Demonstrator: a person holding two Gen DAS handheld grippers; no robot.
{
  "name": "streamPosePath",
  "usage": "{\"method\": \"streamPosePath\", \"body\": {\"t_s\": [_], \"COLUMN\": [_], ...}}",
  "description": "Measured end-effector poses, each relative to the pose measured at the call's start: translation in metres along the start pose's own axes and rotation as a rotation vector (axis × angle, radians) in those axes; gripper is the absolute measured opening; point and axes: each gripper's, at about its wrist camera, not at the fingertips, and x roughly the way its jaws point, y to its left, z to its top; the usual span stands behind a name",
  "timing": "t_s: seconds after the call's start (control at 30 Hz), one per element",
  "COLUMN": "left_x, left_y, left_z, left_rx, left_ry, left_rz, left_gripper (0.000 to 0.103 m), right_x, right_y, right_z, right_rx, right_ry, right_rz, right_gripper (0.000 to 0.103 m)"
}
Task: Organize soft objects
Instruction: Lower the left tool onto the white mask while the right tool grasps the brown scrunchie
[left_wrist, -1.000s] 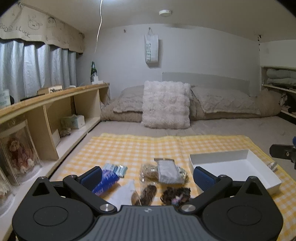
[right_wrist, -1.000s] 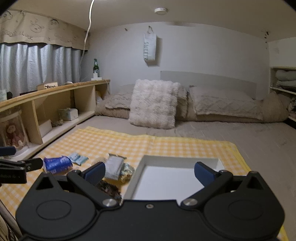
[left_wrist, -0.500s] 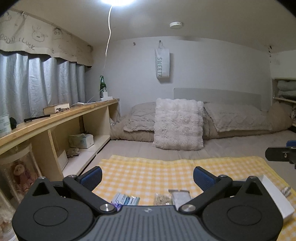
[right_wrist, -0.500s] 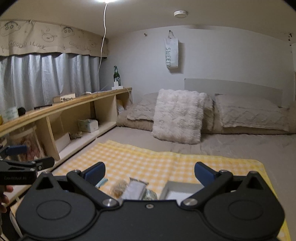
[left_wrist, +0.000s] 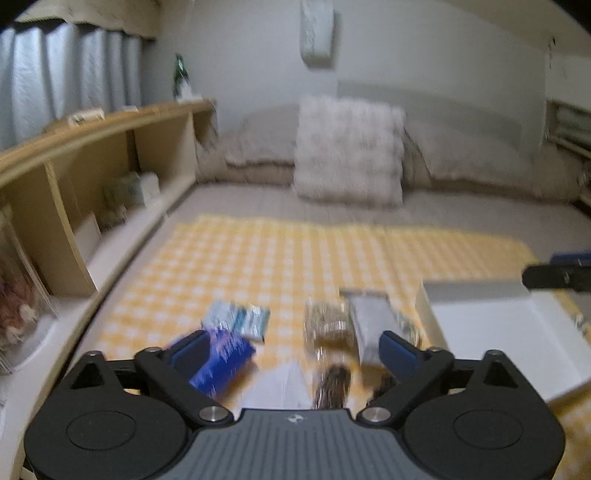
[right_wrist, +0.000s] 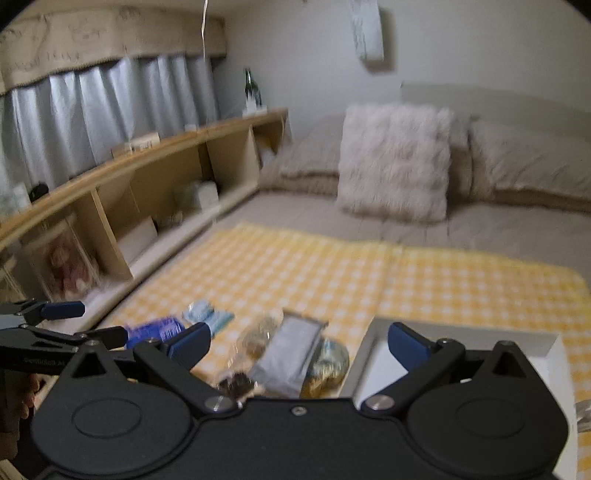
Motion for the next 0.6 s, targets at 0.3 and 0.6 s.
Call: {"method": "streamPosePath", "body": {"t_s": [0.3, 0.6], "left_x": [0.043, 0.071], "left_y": [0.008, 0.011], "left_z": [-0.033, -0.045], "left_rx": [0.044, 0.07], "left_ry": [0.222, 0.343], "left_rz": [-0.043, -0.054], "left_gripper": [0.072, 0.058], "right_x": [0.067, 0.131], "right_y": [-0.007, 0.022], "right_z": [-0.018, -0.047], "right_rx": [-0.006, -0.156], "right_ry": [0.186, 0.372], "right_rz": [0.072, 0.136], "right_gripper": [0.091, 0.084]}}
